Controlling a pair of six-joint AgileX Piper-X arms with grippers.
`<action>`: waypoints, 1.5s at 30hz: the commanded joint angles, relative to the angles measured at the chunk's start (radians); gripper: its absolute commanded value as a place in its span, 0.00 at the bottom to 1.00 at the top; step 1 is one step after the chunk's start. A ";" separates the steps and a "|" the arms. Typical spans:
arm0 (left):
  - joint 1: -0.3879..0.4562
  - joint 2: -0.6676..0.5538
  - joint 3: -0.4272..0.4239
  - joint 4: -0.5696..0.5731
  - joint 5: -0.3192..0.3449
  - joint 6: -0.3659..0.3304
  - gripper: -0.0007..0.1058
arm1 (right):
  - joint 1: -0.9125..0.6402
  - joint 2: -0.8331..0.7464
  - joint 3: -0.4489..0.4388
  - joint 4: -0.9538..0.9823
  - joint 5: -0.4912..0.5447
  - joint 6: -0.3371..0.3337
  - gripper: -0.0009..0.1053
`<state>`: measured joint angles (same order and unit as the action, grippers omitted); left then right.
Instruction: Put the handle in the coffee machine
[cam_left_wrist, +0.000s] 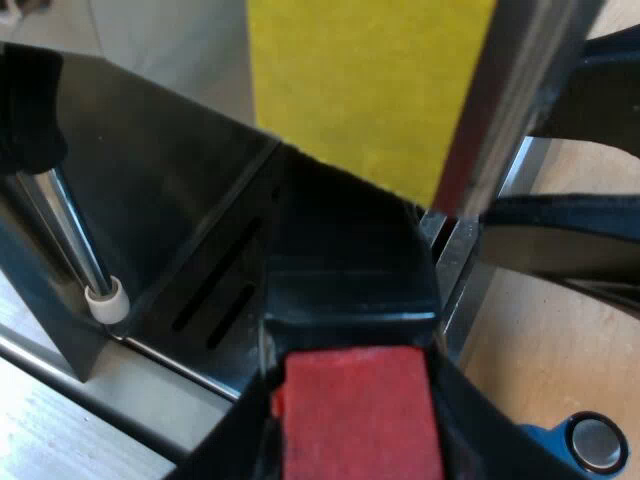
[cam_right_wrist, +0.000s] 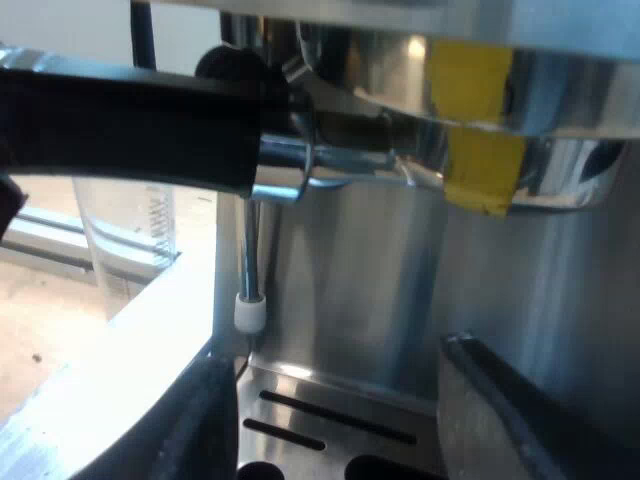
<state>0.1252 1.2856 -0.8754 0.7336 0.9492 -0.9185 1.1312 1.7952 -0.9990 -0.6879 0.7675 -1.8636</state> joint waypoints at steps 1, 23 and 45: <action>-0.002 -0.029 -0.026 -0.064 0.239 0.011 0.01 | -0.009 0.000 -0.002 -0.026 -0.007 -0.025 0.41; -0.002 -0.029 -0.026 -0.057 0.239 0.011 0.01 | -0.114 0.083 -0.002 -0.208 -0.029 0.054 0.25; -0.002 -0.026 -0.026 -0.055 0.239 0.011 0.01 | -0.131 0.199 -0.131 -0.372 0.059 -0.014 0.25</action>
<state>0.1252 1.2856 -0.8754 0.7336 0.9533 -0.9160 1.0059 2.0037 -1.1191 -1.0213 0.8142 -1.8685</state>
